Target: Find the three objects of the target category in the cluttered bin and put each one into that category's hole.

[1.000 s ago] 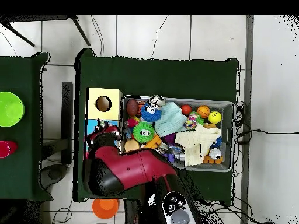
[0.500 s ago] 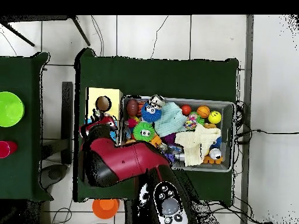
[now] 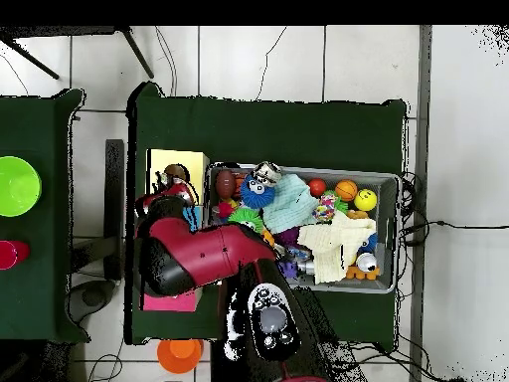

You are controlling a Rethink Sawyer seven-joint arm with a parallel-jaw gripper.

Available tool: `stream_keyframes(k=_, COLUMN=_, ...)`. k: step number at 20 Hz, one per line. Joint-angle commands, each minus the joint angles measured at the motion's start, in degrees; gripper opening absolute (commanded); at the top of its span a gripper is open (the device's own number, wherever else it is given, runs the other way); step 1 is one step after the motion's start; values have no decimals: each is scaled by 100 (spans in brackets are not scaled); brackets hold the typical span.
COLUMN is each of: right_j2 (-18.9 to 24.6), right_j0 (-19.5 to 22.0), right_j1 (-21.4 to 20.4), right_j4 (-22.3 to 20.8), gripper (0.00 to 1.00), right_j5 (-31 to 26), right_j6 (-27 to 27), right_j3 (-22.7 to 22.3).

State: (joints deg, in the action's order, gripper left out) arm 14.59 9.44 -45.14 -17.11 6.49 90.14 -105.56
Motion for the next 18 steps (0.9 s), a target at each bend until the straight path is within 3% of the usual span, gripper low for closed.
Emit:
stream_keyframes(k=1, right_j2=-253, right_j0=73, right_j1=631, right_j4=-151, gripper=0, right_j5=370, right_j6=670, right_j3=581)
stream_keyframes(k=7, right_j2=8, right_j0=102, right_j1=843, right_j4=-325, gripper=0, right_j5=-346, right_j6=344, right_j3=643)
stream_keyframes(k=11, right_j2=442, right_j0=289, right_j1=918, right_j4=-273, gripper=0, right_j5=-1014, right_j6=135, right_j3=570)
stream_keyframes(k=18, right_j2=373, right_j0=157, right_j1=1035, right_j4=-328, gripper=0, right_j5=-901, right_j6=236, right_j3=590)
